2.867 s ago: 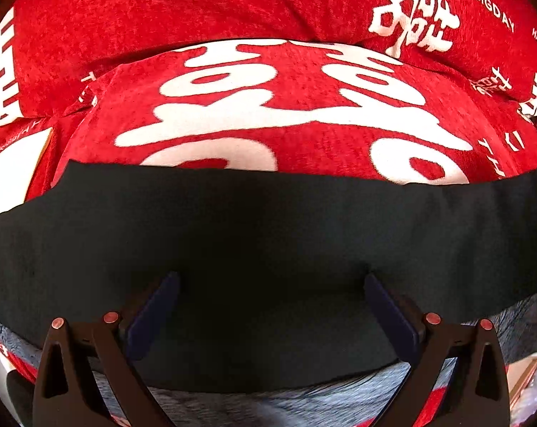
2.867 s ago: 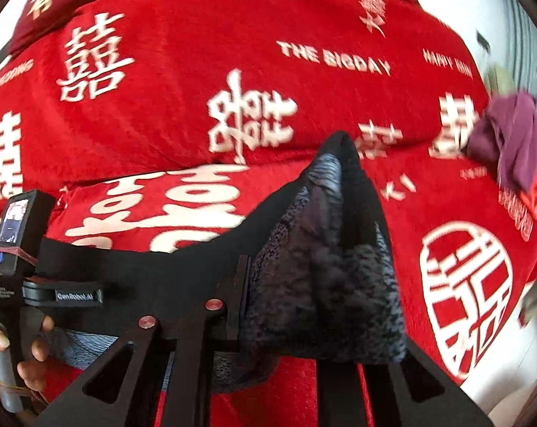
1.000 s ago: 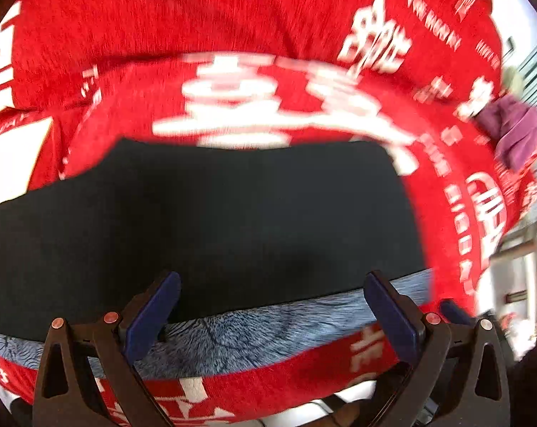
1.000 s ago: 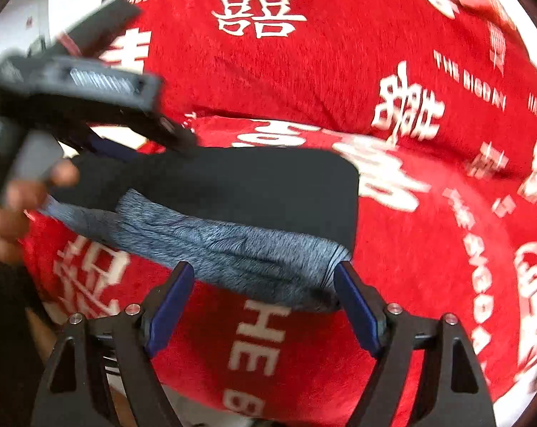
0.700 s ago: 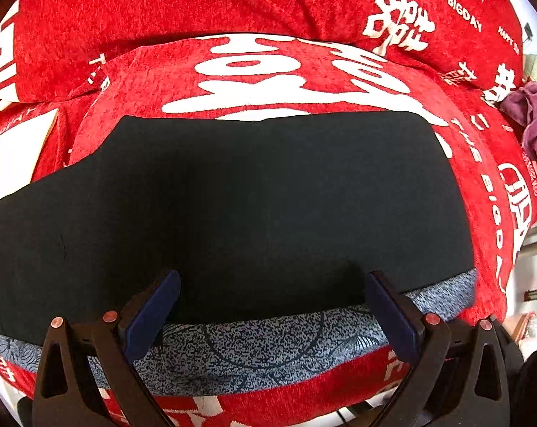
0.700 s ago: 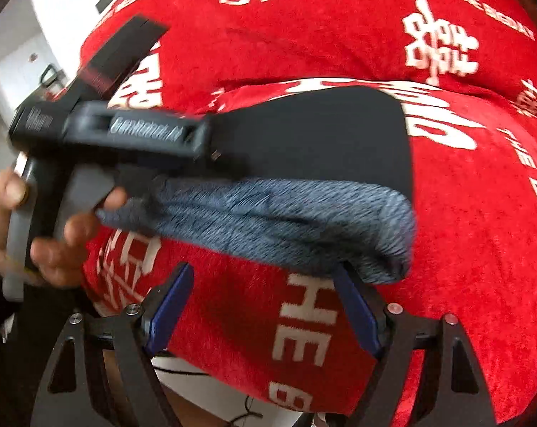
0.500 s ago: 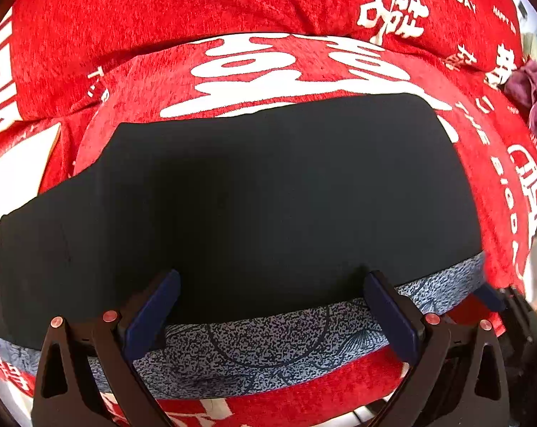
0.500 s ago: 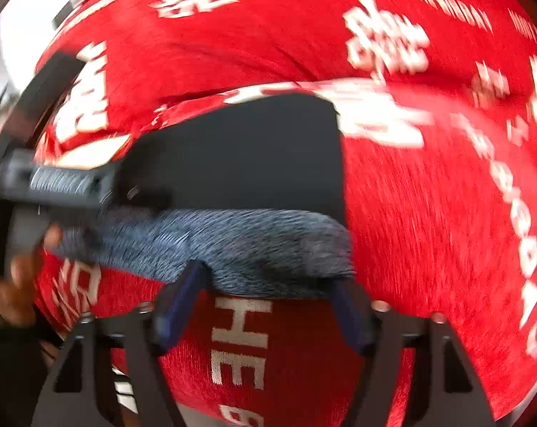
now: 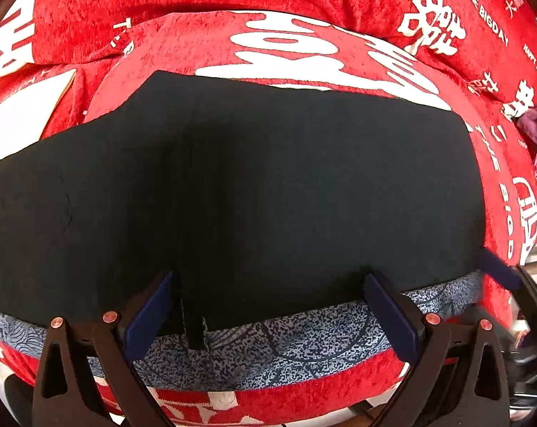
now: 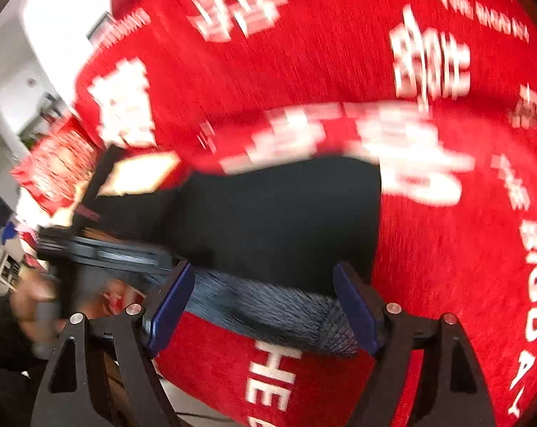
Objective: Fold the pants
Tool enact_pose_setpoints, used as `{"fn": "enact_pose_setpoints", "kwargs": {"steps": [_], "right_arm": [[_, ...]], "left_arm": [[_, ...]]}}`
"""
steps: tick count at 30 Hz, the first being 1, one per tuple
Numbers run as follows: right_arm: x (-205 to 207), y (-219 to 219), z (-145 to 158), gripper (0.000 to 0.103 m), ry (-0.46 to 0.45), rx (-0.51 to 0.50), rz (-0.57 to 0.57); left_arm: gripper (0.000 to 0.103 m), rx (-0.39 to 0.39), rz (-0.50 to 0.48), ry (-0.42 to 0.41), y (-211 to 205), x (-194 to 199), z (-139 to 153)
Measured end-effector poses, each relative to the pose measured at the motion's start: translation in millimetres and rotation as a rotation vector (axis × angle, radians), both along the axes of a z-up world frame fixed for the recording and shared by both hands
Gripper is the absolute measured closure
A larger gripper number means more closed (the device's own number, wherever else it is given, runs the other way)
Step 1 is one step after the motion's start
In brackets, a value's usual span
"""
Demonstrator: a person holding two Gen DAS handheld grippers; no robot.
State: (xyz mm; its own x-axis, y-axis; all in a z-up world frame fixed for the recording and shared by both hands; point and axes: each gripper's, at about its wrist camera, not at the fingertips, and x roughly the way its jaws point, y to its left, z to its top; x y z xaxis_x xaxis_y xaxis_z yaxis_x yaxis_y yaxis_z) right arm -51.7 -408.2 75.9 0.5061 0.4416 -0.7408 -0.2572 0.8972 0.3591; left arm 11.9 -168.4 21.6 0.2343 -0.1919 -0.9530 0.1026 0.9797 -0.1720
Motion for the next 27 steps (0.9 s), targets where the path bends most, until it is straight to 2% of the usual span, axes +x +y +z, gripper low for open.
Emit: {"fn": "enact_pose_setpoints", "kwargs": {"steps": [1, 2, 3, 5, 8, 12, 15, 17, 18, 19, 21, 25, 27], "right_arm": [[2.2, 1.9, -12.6, 0.020, 0.037, -0.020, 0.002], [-0.6, 3.7, -17.2, 0.020, 0.032, -0.032, 0.009], [-3.6, 5.2, -16.5, 0.019, 0.005, -0.049, 0.015], [-4.7, 11.0, -11.4, 0.017, 0.013, -0.089, 0.046], [5.0, 11.1, -2.4, 0.013, 0.021, -0.084, 0.094], [49.8, 9.1, -2.8, 0.013, 0.029, -0.100, 0.130], [84.9, 5.5, -3.7, 0.013, 0.072, -0.060, 0.119], [109.7, 3.6, -7.8, 0.009, 0.106, -0.033, 0.112], [118.9, 3.6, -9.8, 0.002, 0.118, -0.022, 0.113], [126.1, 4.9, -12.9, 0.000, 0.134, -0.006, 0.122], [130.7, 11.3, -18.1, 0.000, 0.148, -0.030, 0.132], [111.9, 21.4, -15.3, 0.000, 0.105, -0.134, 0.121], [88.8, 15.7, -14.5, 0.000, 0.116, -0.094, 0.095]], "left_arm": [[0.000, 0.008, 0.002, -0.007, -1.4, -0.9, -0.8], [0.000, 0.013, 0.004, -0.010, -2.2, -1.4, -1.0], [0.000, 0.017, 0.011, -0.014, -2.9, -1.8, -1.3], [0.000, 0.015, 0.022, -0.016, -2.5, -0.1, -1.2], [0.000, 0.012, 0.026, -0.024, -1.3, -0.1, -1.1], [0.000, 0.010, 0.029, -0.022, -1.1, 0.2, -1.2], [0.000, 0.009, 0.034, -0.027, -1.3, -0.5, -1.7], [0.000, 0.006, 0.033, -0.031, -0.8, -1.1, -1.9], [0.000, 0.004, 0.033, -0.032, -0.1, -1.5, -2.0], [0.000, 0.002, 0.033, -0.032, 0.1, -1.5, -2.1], [0.000, 0.002, 0.031, -0.036, 0.1, -1.8, -2.2], [0.000, -0.004, 0.024, -0.034, 0.7, -1.5, -2.1], [0.000, -0.008, 0.021, -0.030, 1.2, -1.0, -1.9]]}}
